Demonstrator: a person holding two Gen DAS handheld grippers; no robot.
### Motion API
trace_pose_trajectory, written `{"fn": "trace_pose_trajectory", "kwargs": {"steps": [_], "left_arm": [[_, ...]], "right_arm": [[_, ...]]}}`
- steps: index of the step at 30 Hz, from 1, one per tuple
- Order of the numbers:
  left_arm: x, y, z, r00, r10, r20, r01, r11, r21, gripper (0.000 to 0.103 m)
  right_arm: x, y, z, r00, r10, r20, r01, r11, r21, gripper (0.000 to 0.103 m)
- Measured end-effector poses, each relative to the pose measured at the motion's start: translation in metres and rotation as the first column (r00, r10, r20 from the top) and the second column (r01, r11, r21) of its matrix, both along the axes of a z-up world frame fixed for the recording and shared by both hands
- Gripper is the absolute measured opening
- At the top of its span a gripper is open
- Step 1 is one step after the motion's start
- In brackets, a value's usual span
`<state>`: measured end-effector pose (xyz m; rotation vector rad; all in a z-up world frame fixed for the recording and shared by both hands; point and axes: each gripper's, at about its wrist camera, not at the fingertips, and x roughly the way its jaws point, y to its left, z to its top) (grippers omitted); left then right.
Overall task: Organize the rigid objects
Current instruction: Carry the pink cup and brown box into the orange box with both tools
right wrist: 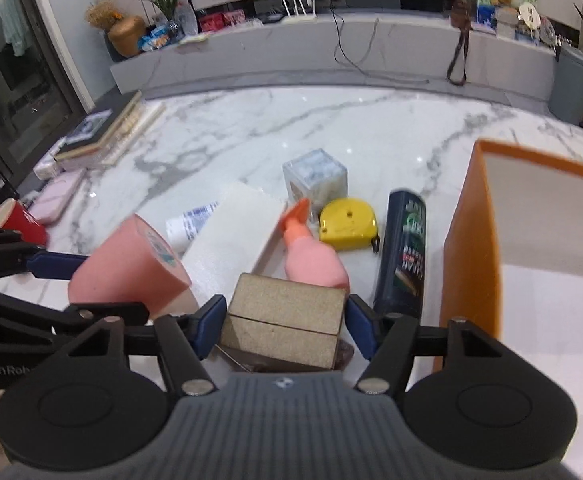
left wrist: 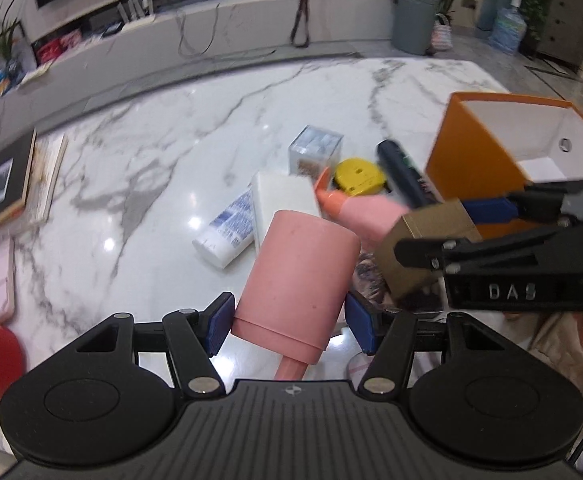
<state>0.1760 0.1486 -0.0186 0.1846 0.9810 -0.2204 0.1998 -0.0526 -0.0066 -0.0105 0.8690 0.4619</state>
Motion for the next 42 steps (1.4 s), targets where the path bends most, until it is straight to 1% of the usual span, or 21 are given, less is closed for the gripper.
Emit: {"fn": "trace_pose_trajectory", "kwargs": {"steps": [4, 6, 8, 10, 12, 13, 15, 16, 17, 19, 22, 25, 28, 31, 33, 37, 39, 41, 42], "left_arm": [[-0.01, -0.02, 0.027, 0.995, -0.08, 0.066, 0.078, 0.996, 0.033, 0.07], [-0.013, -0.037, 0.041, 0.987, -0.131, 0.098, 0.125, 0.99, 0.067, 0.07], [-0.016, -0.06, 0.056, 0.972, -0.193, 0.131, 0.179, 0.977, 0.115, 0.07], [-0.016, -0.088, 0.068, 0.951, -0.267, 0.152, 0.244, 0.957, 0.159, 0.07], [-0.015, -0.119, 0.075, 0.927, -0.344, 0.15, 0.312, 0.928, 0.201, 0.07], [-0.012, -0.135, 0.077, 0.914, -0.38, 0.141, 0.345, 0.912, 0.22, 0.07], [-0.003, -0.165, 0.076, 0.893, -0.439, 0.097, 0.412, 0.885, 0.217, 0.07], [0.001, -0.179, 0.073, 0.882, -0.464, 0.08, 0.438, 0.871, 0.222, 0.07], [0.006, -0.195, 0.07, 0.867, -0.494, 0.063, 0.468, 0.851, 0.24, 0.07], [0.014, -0.225, 0.061, 0.826, -0.564, 0.022, 0.534, 0.794, 0.289, 0.07], [0.032, -0.261, 0.039, 0.78, -0.622, -0.073, 0.607, 0.723, 0.331, 0.07], [0.053, -0.284, 0.016, 0.743, -0.649, -0.16, 0.654, 0.657, 0.374, 0.07], [0.075, -0.294, -0.002, 0.716, -0.662, -0.221, 0.686, 0.605, 0.405, 0.07], [0.094, -0.295, -0.021, 0.698, -0.656, -0.287, 0.707, 0.569, 0.421, 0.07], [0.104, -0.292, -0.031, 0.687, -0.654, -0.317, 0.718, 0.545, 0.434, 0.07], [0.119, -0.292, -0.045, 0.658, -0.661, -0.361, 0.747, 0.512, 0.424, 0.068], [0.123, -0.292, -0.05, 0.651, -0.663, -0.369, 0.753, 0.502, 0.425, 0.068], [0.128, -0.292, -0.053, 0.648, -0.665, -0.371, 0.756, 0.502, 0.419, 0.069], [0.13, -0.291, -0.055, 0.645, -0.669, -0.37, 0.758, 0.499, 0.42, 0.073]], "right_arm": [[-0.008, -0.017, 0.032, 0.997, 0.009, 0.076, -0.012, 0.999, 0.041, 0.064], [-0.012, -0.031, 0.049, 0.993, -0.001, 0.12, -0.006, 0.998, 0.055, 0.064], [-0.016, -0.051, 0.067, 0.986, -0.02, 0.167, 0.009, 0.998, 0.063, 0.064], [-0.016, -0.074, 0.08, 0.98, -0.051, 0.194, 0.039, 0.997, 0.067, 0.064], [-0.014, -0.098, 0.087, 0.975, -0.087, 0.203, 0.075, 0.995, 0.067, 0.064], [-0.012, -0.111, 0.089, 0.974, -0.11, 0.199, 0.098, 0.993, 0.068, 0.064], [-0.007, -0.135, 0.088, 0.971, -0.146, 0.188, 0.136, 0.989, 0.066, 0.064], [-0.005, -0.147, 0.087, 0.969, -0.161, 0.188, 0.152, 0.986, 0.061, 0.064], [-0.004, -0.155, 0.085, 0.967, -0.172, 0.187, 0.165, 0.985, 0.051, 0.064], [0.001, -0.175, 0.078, 0.965, -0.198, 0.174, 0.193, 0.98, 0.047, 0.064], [0.012, -0.198, 0.067, 0.96, -0.235, 0.149, 0.23, 0.972, 0.055, 0.064], [0.026, -0.215, 0.055, 0.956, -0.26, 0.135, 0.255, 0.965, 0.055, 0.064], [0.047, -0.223, 0.042, 0.961, -0.263, 0.089, 0.255, 0.963, 0.09, 0.064], [0.067, -0.222, 0.029, 0.964, -0.261, 0.051, 0.253, 0.959, 0.128, 0.064], [0.078, -0.219, 0.021, 0.965, -0.258, 0.038, 0.25, 0.957, 0.145, 0.064], [0.096, -0.212, 0.006, 0.974, -0.228, -0.01, 0.227, 0.962, 0.154, 0.064], [0.103, -0.212, -0.001, 0.975, -0.223, -0.029, 0.224, 0.962, 0.153, 0.063], [0.11, -0.212, -0.007, 0.974, -0.22, -0.05, 0.225, 0.962, 0.151, 0.063], [0.113, -0.213, -0.01, 0.973, -0.222, -0.067, 0.23, 0.962, 0.15, 0.063]]}}
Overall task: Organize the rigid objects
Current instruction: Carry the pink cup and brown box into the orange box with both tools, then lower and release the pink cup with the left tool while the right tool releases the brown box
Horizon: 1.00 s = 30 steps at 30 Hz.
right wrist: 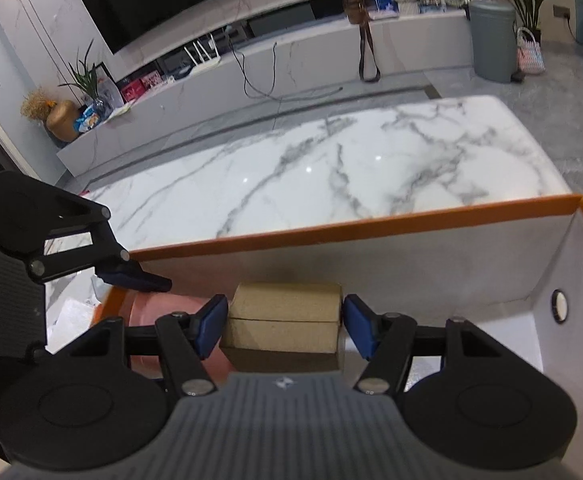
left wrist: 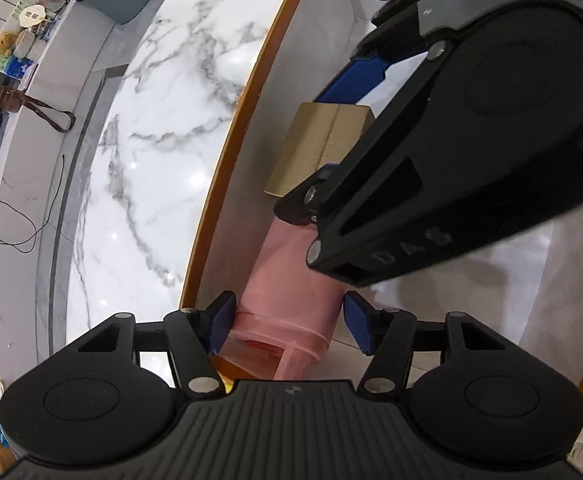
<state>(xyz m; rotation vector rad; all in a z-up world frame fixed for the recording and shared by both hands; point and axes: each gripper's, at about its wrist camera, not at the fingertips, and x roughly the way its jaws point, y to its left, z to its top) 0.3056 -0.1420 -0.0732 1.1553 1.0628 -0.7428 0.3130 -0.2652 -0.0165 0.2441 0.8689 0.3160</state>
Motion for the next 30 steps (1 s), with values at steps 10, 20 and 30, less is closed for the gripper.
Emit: {"fn": "trace_pose_trajectory", "kwargs": {"steps": [10, 20, 30], "left_arm": [[0.01, 0.008, -0.011, 1.0, 0.002, -0.004, -0.002, 1.0, 0.008, 0.074], [0.018, 0.019, -0.009, 1.0, 0.004, -0.007, -0.004, 1.0, -0.006, 0.063], [0.032, 0.026, 0.011, 0.999, 0.041, -0.024, -0.043, 0.996, -0.08, 0.033]], "right_arm": [[0.015, 0.006, -0.008, 0.997, -0.013, -0.078, 0.009, 0.998, -0.057, 0.063], [0.015, 0.008, -0.013, 0.994, -0.011, -0.111, 0.003, 0.998, -0.07, 0.063], [0.019, 0.01, -0.01, 0.99, 0.013, -0.139, -0.01, 1.0, 0.021, 0.063]]}}
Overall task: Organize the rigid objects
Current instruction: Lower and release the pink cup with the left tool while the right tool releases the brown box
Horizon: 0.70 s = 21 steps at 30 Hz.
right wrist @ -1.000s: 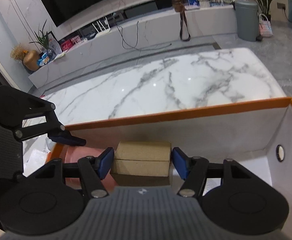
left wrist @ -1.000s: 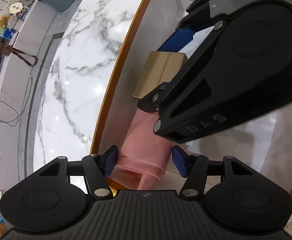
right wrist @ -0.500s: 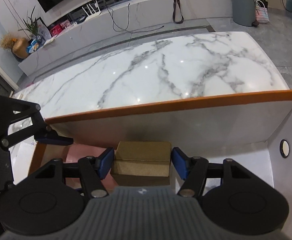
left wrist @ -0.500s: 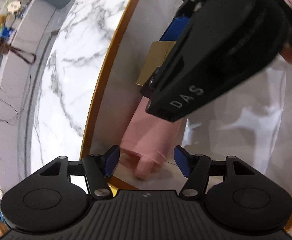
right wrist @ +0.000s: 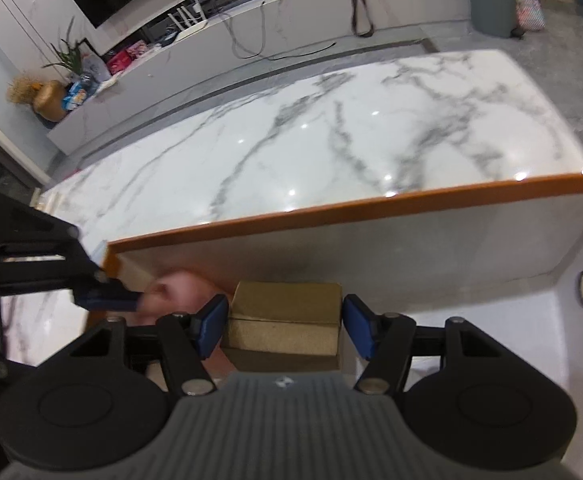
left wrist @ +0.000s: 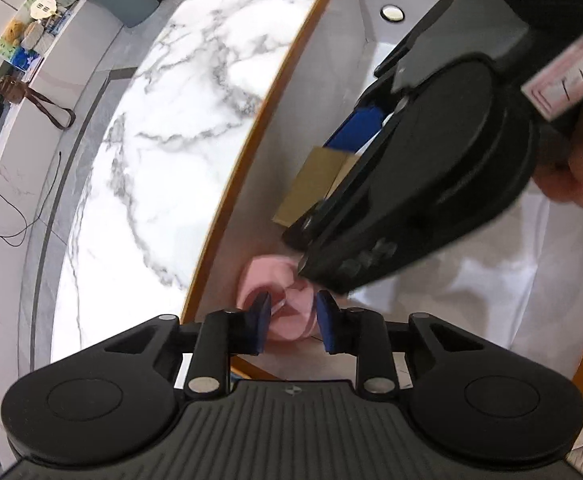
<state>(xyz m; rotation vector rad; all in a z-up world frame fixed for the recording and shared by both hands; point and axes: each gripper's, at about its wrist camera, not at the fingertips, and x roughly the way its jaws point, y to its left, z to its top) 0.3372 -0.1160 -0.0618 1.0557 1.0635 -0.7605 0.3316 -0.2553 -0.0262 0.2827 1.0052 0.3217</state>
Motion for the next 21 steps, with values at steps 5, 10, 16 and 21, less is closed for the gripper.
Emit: {"fn": "trace_pose_trajectory", "kwargs": {"steps": [5, 10, 16, 21], "left_arm": [[-0.013, 0.001, -0.017, 1.0, 0.005, 0.024, -0.005, 1.0, -0.014, 0.035], [-0.007, 0.004, -0.011, 0.998, 0.052, 0.032, -0.049, 0.995, -0.081, 0.045], [-0.009, 0.012, 0.003, 0.993, 0.111, 0.03, -0.106, 0.983, -0.147, 0.048], [-0.016, 0.014, 0.016, 0.99, 0.139, 0.032, -0.13, 0.971, -0.199, 0.048]], "right_arm": [[-0.002, 0.007, 0.0, 1.0, -0.005, 0.03, 0.006, 1.0, -0.009, 0.062], [-0.002, 0.007, 0.003, 0.998, 0.013, 0.062, -0.012, 1.0, -0.006, 0.063], [-0.008, 0.012, 0.011, 0.994, 0.054, 0.091, -0.053, 0.999, -0.008, 0.063], [-0.019, 0.008, 0.015, 0.995, 0.071, 0.073, -0.069, 0.997, -0.034, 0.063]]}}
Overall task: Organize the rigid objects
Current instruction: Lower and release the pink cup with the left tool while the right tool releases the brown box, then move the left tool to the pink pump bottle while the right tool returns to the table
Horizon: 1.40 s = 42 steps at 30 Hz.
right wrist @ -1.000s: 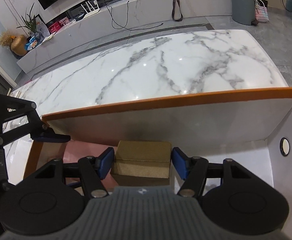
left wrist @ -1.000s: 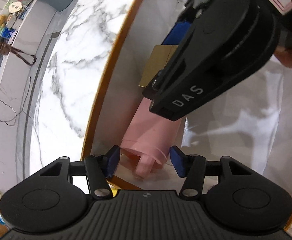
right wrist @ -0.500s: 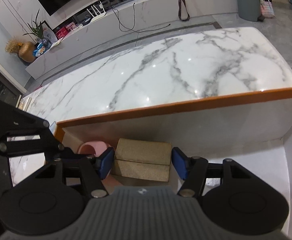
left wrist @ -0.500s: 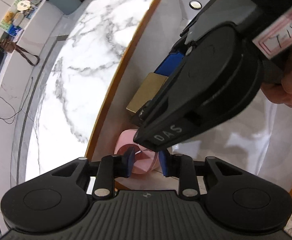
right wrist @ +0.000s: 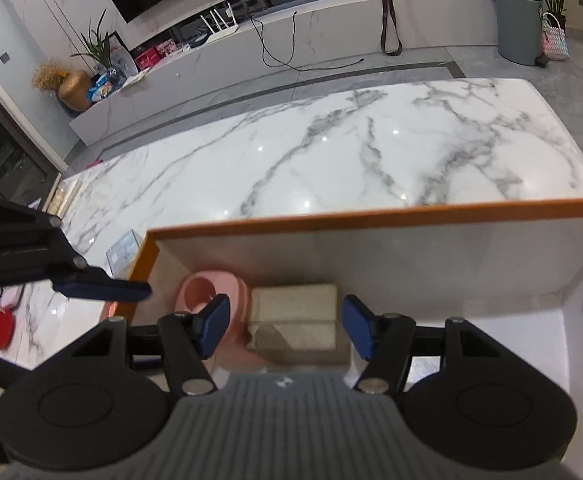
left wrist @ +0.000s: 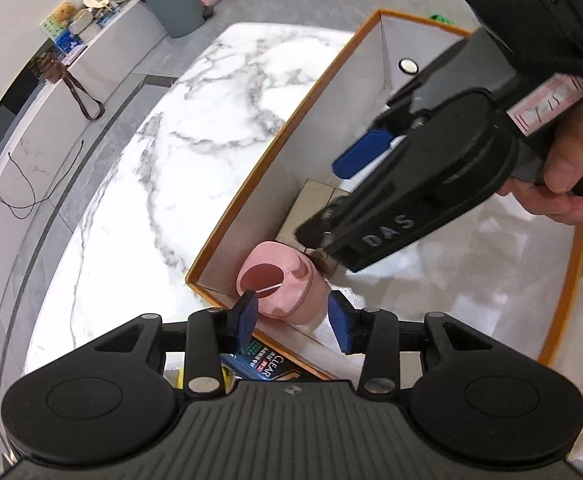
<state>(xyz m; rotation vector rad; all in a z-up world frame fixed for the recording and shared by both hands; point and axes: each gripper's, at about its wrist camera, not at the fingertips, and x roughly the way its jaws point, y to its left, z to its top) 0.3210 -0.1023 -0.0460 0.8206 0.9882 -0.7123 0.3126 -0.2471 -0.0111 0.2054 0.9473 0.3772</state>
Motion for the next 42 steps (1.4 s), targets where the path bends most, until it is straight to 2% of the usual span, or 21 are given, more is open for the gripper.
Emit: {"fn": "trace_pose_trajectory", "kwargs": {"steps": [3, 8, 10, 12, 17, 18, 25, 31, 34, 35, 37, 39, 42], "left_arm": [[0.003, 0.001, 0.001, 1.0, 0.008, 0.014, -0.007, 1.0, -0.016, 0.048], [-0.025, 0.015, 0.017, 0.999, 0.02, 0.041, -0.018, 0.999, -0.045, 0.049], [-0.029, 0.018, 0.021, 0.998, 0.039, 0.056, -0.036, 0.998, -0.049, 0.049], [-0.036, 0.025, 0.026, 0.996, 0.06, 0.067, -0.056, 0.997, -0.06, 0.049], [-0.051, 0.045, 0.033, 0.993, 0.098, 0.064, -0.093, 0.992, -0.085, 0.049], [-0.052, 0.049, 0.034, 0.993, 0.103, 0.06, -0.097, 0.991, -0.088, 0.049], [-0.058, 0.071, 0.04, 0.986, 0.162, 0.046, -0.154, 0.979, -0.135, 0.049], [-0.073, 0.109, 0.057, 0.958, 0.282, 0.049, -0.267, 0.942, -0.203, 0.049], [-0.08, 0.131, 0.062, 0.928, 0.371, 0.041, -0.352, 0.906, -0.235, 0.049], [-0.081, 0.138, 0.062, 0.912, 0.411, 0.022, -0.393, 0.887, -0.244, 0.049], [-0.081, 0.153, 0.062, 0.866, 0.499, -0.021, -0.485, 0.831, -0.271, 0.049], [-0.078, 0.172, 0.057, 0.806, 0.584, -0.096, -0.58, 0.75, -0.317, 0.049], [-0.069, 0.195, 0.044, 0.702, 0.669, -0.244, -0.707, 0.609, -0.359, 0.049]], "right_arm": [[-0.007, 0.001, 0.001, 0.999, 0.041, -0.013, -0.042, 0.999, -0.023, 0.058], [-0.014, 0.016, -0.004, 0.992, 0.116, -0.057, -0.122, 0.987, -0.106, 0.055], [-0.012, 0.021, -0.009, 0.989, 0.116, -0.094, -0.127, 0.985, -0.119, 0.055], [-0.009, 0.027, -0.014, 0.987, 0.104, -0.12, -0.118, 0.987, -0.111, 0.048], [-0.001, 0.039, -0.02, 0.987, 0.07, -0.143, -0.084, 0.992, -0.091, 0.04], [0.0, 0.041, -0.02, 0.988, 0.065, -0.142, -0.079, 0.993, -0.093, 0.037], [-0.006, 0.047, -0.015, 0.988, 0.072, -0.136, -0.088, 0.989, -0.116, 0.036], [-0.034, 0.055, 0.024, 0.994, 0.106, -0.014, -0.107, 0.984, -0.144, 0.036], [-0.048, 0.067, 0.05, 0.987, 0.135, 0.083, -0.123, 0.983, -0.138, 0.036], [-0.052, 0.072, 0.058, 0.983, 0.148, 0.11, -0.132, 0.982, -0.137, 0.036], [-0.059, 0.088, 0.069, 0.97, 0.193, 0.145, -0.174, 0.976, -0.13, 0.036], [-0.062, 0.108, 0.072, 0.956, 0.25, 0.154, -0.229, 0.963, -0.141, 0.036], [-0.065, 0.138, 0.064, 0.934, 0.329, 0.141, -0.3, 0.934, -0.191, 0.033]]}}
